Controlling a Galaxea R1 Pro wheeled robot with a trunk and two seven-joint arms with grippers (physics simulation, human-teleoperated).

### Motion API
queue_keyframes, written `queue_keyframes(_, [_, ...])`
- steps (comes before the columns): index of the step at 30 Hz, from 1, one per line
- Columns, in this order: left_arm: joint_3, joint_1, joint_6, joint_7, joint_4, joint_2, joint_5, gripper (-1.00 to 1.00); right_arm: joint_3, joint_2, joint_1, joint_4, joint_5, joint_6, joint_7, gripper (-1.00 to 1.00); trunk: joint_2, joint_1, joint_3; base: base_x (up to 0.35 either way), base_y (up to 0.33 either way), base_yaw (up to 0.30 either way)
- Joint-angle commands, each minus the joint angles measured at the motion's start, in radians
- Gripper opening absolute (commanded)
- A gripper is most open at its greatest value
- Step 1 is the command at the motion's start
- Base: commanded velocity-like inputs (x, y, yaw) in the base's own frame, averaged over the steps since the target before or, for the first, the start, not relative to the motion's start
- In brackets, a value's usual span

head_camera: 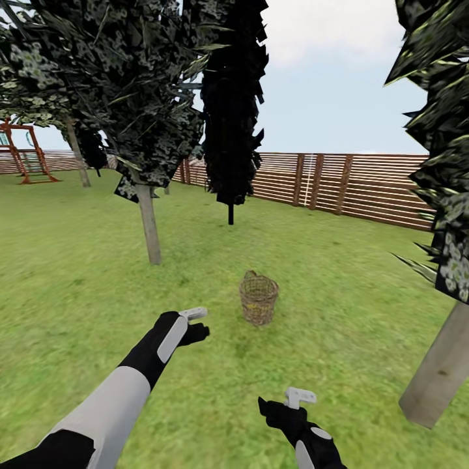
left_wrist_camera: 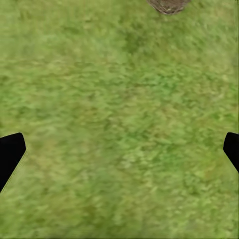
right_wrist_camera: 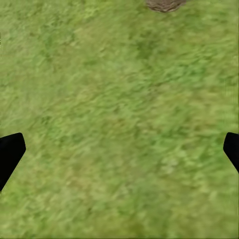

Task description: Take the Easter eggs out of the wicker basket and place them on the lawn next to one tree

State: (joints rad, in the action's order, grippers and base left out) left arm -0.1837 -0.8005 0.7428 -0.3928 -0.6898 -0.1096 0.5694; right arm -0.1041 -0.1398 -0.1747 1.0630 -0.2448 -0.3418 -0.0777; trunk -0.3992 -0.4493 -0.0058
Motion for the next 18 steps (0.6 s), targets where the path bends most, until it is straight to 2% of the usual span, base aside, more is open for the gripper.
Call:
queue_keyframes(1, [-0.003,0.000,0.001,-0.008,-0.001,0.001,0.010,1.00,-0.002,0.000,0.000,0.002,-0.010,-0.004,-0.008,1.00,-0.001,-0.001,-0.001,0.150,0.261,-0.010])
queue_keyframes(11, [-0.004,0.000,0.002,-0.006,0.000,0.001,0.010,1.00,-0.003,0.000,0.000,0.001,-0.011,-0.003,-0.008,1.00,-0.001,-0.001,-0.001,0.149,0.261,-0.009])
queue_keyframes(18, [-0.004,0.000,0.003,-0.006,0.001,0.001,0.010,1.00,-0.002,0.000,0.000,0.000,-0.011,-0.003,-0.008,1.00,-0.001,-0.001,0.001,0.149,0.261,-0.169])
